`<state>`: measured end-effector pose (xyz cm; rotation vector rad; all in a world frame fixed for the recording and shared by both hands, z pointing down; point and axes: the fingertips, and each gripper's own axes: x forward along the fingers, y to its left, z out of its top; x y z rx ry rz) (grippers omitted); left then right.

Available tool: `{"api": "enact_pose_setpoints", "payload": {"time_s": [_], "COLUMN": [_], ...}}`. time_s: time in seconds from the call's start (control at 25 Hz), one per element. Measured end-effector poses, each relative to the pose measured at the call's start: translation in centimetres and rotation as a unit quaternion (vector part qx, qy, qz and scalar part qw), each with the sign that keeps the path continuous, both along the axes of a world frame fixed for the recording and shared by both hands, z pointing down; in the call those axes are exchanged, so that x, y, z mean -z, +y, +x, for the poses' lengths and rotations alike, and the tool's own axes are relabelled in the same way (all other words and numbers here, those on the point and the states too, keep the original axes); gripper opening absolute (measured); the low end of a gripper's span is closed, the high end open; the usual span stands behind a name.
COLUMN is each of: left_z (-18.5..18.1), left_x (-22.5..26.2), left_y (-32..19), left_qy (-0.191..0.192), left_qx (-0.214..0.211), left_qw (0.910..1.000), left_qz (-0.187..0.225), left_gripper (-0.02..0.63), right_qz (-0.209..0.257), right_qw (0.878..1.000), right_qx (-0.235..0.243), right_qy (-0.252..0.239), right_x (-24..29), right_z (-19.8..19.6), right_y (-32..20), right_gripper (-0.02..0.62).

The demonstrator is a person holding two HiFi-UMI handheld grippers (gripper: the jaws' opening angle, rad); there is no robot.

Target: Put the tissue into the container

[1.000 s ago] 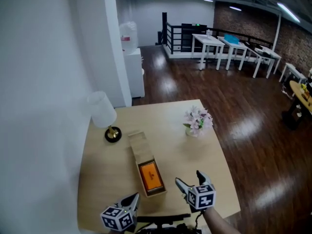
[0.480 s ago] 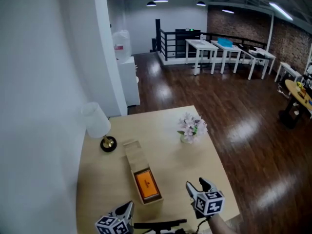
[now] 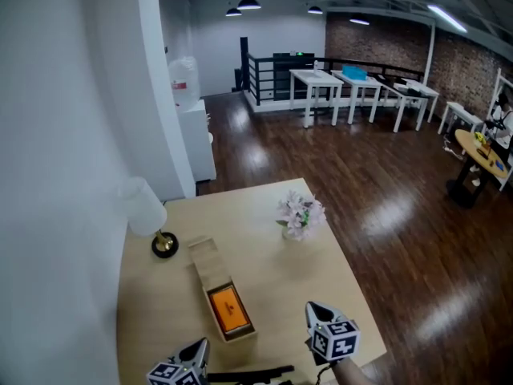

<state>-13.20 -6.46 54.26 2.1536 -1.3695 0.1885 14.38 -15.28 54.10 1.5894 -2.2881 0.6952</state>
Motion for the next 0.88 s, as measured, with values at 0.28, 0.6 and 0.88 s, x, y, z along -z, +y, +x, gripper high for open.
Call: {"api": "enact_pose_setpoints", "payload": {"time_s": [0.28,0.6,0.88], "left_z": [0.4,0.6,0.7], "left_x": [0.3,0.4,0.5], "left_y": [-0.1,0.1,0.1], "left_qy": [0.0,-0.002,-0.002], "left_qx": [-0.007,-0.009,-0.011], "left_qw": [1.0,1.0,0.9999], "left_qz": [0.005,0.004,0.008], "left_gripper": [-0.003,-0.002,-0.002], "right_qz": [0.01,0.009,0.008], "right_qw": [1.0,1.0,1.0], "right_qx": [-0.015,-0.019,-0.013], "right_qy": [-0.008,-0.013,-0.002], "right_x": [0.9,1.0,1.1], "right_z": [1.1,1.7,1.6], "right_y": [-0.1,-0.2,-0.2], "right_gripper": [-0.011,-0.011,-0.009]}}
